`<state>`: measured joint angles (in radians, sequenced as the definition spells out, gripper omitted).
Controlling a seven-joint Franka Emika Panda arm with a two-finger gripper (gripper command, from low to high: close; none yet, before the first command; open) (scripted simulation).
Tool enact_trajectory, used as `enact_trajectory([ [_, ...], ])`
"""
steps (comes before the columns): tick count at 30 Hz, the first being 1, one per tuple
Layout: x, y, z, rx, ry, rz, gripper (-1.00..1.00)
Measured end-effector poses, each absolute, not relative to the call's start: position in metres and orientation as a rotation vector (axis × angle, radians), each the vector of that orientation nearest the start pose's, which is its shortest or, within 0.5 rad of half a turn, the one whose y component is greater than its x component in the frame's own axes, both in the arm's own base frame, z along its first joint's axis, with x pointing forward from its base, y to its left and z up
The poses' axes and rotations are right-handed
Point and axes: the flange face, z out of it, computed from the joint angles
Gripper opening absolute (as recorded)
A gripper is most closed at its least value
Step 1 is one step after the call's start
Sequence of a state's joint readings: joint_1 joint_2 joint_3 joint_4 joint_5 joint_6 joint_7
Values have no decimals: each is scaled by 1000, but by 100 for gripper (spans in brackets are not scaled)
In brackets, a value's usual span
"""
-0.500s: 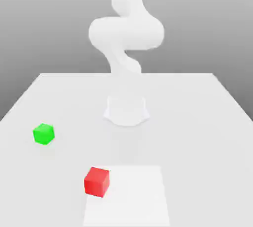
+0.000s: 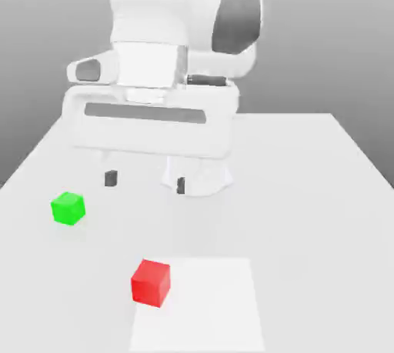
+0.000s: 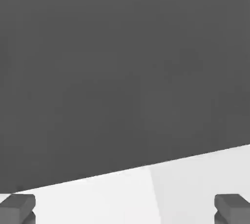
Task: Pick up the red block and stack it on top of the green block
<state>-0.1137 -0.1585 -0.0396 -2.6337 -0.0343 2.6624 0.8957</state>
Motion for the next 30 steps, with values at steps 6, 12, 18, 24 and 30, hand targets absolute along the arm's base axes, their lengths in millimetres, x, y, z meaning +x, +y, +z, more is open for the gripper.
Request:
enact_trajectory([
  [6,395,-78,207,-2686,1621,-18,0],
  [12,391,-77,146,-2689,1625,0,-100],
  [18,390,-77,143,-2689,1625,-1,-100],
  [24,391,-77,192,-2688,1625,0,-100],
  [30,343,-168,225,-2414,2056,-22,-100],
])
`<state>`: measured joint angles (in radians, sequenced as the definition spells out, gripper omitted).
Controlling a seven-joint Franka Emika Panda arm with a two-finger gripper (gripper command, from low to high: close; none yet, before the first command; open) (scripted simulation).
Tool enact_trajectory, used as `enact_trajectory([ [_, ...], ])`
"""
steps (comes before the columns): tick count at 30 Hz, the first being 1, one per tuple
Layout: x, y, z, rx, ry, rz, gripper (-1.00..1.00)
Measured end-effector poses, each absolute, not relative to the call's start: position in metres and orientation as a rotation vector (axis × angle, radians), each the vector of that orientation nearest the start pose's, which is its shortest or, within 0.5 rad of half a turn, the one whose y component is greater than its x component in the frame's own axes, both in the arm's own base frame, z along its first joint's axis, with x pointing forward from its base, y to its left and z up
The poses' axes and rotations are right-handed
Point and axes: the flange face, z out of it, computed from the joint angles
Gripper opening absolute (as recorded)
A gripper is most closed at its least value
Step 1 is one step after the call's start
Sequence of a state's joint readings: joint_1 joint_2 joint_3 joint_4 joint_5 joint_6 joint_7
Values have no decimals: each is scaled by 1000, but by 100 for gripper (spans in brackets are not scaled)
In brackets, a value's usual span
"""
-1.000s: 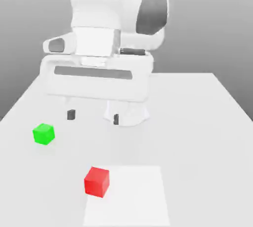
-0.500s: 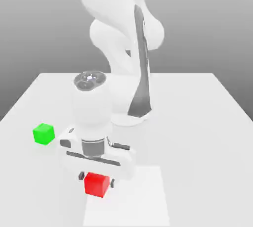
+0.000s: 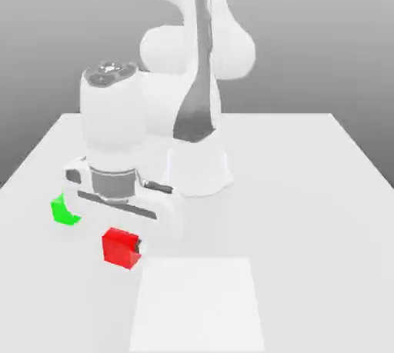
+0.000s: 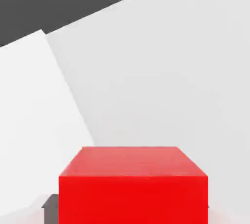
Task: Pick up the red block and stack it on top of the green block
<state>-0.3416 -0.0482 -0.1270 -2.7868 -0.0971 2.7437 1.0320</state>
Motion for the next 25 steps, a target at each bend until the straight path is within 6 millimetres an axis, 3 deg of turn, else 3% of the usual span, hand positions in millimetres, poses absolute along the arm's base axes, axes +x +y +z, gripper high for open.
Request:
enact_trajectory([
  [7,251,-250,243,-1905,2543,-28,-100],
  [13,162,-286,245,-1376,2828,-5,-100],
  [21,154,-289,192,-1312,2845,0,-100],
  [22,153,-288,184,-1309,2850,0,100],
  [25,156,-287,184,-1325,2843,0,100],
])
